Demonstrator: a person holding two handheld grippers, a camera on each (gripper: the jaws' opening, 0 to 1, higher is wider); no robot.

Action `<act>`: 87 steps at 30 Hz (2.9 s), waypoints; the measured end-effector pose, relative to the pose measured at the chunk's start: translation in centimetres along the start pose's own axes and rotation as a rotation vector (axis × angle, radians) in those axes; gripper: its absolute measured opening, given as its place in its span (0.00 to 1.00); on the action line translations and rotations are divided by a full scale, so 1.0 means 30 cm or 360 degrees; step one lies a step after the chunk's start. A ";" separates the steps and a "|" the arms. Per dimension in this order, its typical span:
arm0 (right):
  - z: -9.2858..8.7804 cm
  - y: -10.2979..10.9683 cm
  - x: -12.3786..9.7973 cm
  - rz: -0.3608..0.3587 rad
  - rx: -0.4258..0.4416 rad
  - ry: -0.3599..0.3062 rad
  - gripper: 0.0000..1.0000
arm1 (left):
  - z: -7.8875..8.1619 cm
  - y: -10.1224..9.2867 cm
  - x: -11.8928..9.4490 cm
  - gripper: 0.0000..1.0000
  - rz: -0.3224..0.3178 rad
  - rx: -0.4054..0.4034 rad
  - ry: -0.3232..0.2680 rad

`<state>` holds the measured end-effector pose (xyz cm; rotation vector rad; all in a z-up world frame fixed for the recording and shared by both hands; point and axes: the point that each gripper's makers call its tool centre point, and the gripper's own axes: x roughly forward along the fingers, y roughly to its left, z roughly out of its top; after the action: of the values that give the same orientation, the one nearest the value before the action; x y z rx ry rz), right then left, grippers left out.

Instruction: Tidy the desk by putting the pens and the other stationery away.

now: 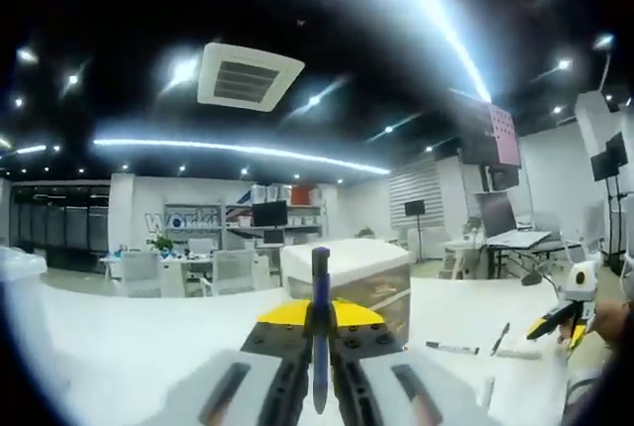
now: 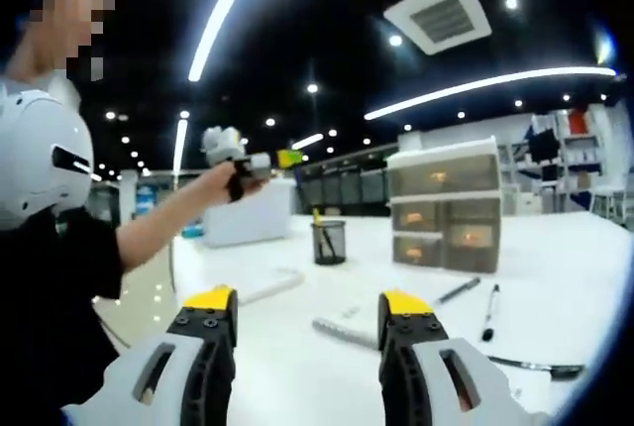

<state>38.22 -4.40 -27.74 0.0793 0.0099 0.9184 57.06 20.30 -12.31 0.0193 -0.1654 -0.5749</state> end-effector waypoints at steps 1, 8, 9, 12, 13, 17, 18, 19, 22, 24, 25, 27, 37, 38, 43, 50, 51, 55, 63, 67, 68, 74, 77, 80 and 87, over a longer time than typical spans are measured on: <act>-0.002 0.001 0.002 0.0002 0.0000 -0.0002 0.54 | 0.002 0.010 0.004 0.07 0.0008 -0.0016 -0.0008; -0.013 0.010 0.014 0.0018 0.0019 0.0002 0.54 | 0.025 0.053 0.043 0.07 0.0053 0.0023 -0.0039; -0.013 0.012 0.014 0.0020 0.0018 0.0003 0.54 | 0.026 0.065 0.049 0.07 0.0061 0.0029 -0.0037; -0.010 0.014 0.012 0.0021 0.0020 -0.0004 0.54 | 0.024 0.105 0.062 0.07 0.0103 0.0056 -0.0022; -0.009 0.014 0.011 0.0021 0.0021 -0.0007 0.54 | 0.023 0.114 0.063 0.07 0.0116 0.0068 -0.0023; -0.014 0.014 0.007 0.0020 0.0027 -0.0008 0.54 | 0.015 0.152 0.069 0.07 0.0150 0.0098 -0.0025; -0.015 0.014 0.006 0.0020 0.0027 -0.0007 0.54 | 0.013 0.164 0.070 0.07 0.0160 0.0105 -0.0029; -0.016 0.014 0.005 0.0020 0.0027 -0.0007 0.54 | 0.012 0.175 0.071 0.07 0.0168 0.0106 -0.0033; -0.018 0.017 0.003 0.0020 0.0029 -0.0007 0.54 | 0.002 0.197 0.077 0.07 0.0188 0.0108 -0.0029; -0.020 0.018 0.001 0.0018 0.0028 -0.0005 0.54 | -0.012 0.211 0.080 0.07 0.0201 0.0112 -0.0016; -0.021 0.018 0.000 0.0018 0.0028 -0.0005 0.54 | -0.020 0.217 0.082 0.07 0.0207 0.0110 -0.0007; -0.022 0.018 -0.001 0.0016 0.0031 -0.0005 0.54 | -0.041 0.188 0.078 0.07 0.0210 0.0106 0.0005; -0.035 0.022 -0.005 0.0015 0.0030 0.0014 0.53 | -0.108 0.163 0.073 0.07 0.0213 0.0068 0.0059; -0.035 0.022 -0.005 0.0014 0.0029 0.0014 0.53 | -0.118 0.159 0.075 0.07 0.0211 0.0065 0.0067; -0.037 0.023 -0.007 0.0010 0.0031 0.0017 0.53 | -0.166 0.158 0.078 0.07 0.0223 0.0042 0.0103; -0.042 0.022 -0.010 0.0005 0.0028 0.0027 0.53 | -0.214 0.166 0.063 0.07 0.0243 0.0004 0.0133; -0.042 0.023 -0.010 0.0004 0.0028 0.0025 0.53 | -0.223 0.164 0.061 0.07 0.0244 0.0003 0.0141; -0.043 0.029 -0.009 0.0005 0.0028 0.0027 0.53 | -0.254 0.162 0.053 0.07 0.0252 -0.0004 0.0171; -0.052 0.034 -0.011 0.0005 0.0019 0.0045 0.53 | -0.339 0.156 0.042 0.07 0.0250 -0.0026 0.0238; -0.052 0.032 -0.013 0.0002 0.0018 0.0046 0.53 | -0.365 0.180 0.050 0.07 0.0251 -0.0040 0.0253; -0.052 0.032 -0.013 0.0001 0.0019 0.0046 0.53 | -0.373 0.187 0.054 0.07 0.0249 -0.0044 0.0258; -0.053 0.035 -0.010 0.0004 0.0013 0.0050 0.52 | -0.405 0.205 0.062 0.07 0.0241 -0.0048 0.0274; -0.056 0.034 -0.010 0.0004 0.0009 0.0057 0.52 | -0.411 0.213 0.063 0.07 0.0245 -0.0042 0.0274; -0.058 0.032 -0.010 0.0002 0.0011 0.0058 0.52 | -0.417 0.218 0.063 0.07 0.0245 -0.0046 0.0278; -0.059 0.034 -0.006 0.0005 0.0014 0.0057 0.52 | -0.420 0.223 0.058 0.07 0.0261 -0.0023 0.0273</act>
<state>37.23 -3.79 -29.44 0.0710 0.0469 0.9227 64.14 24.61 -24.06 0.0406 0.0041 -0.4088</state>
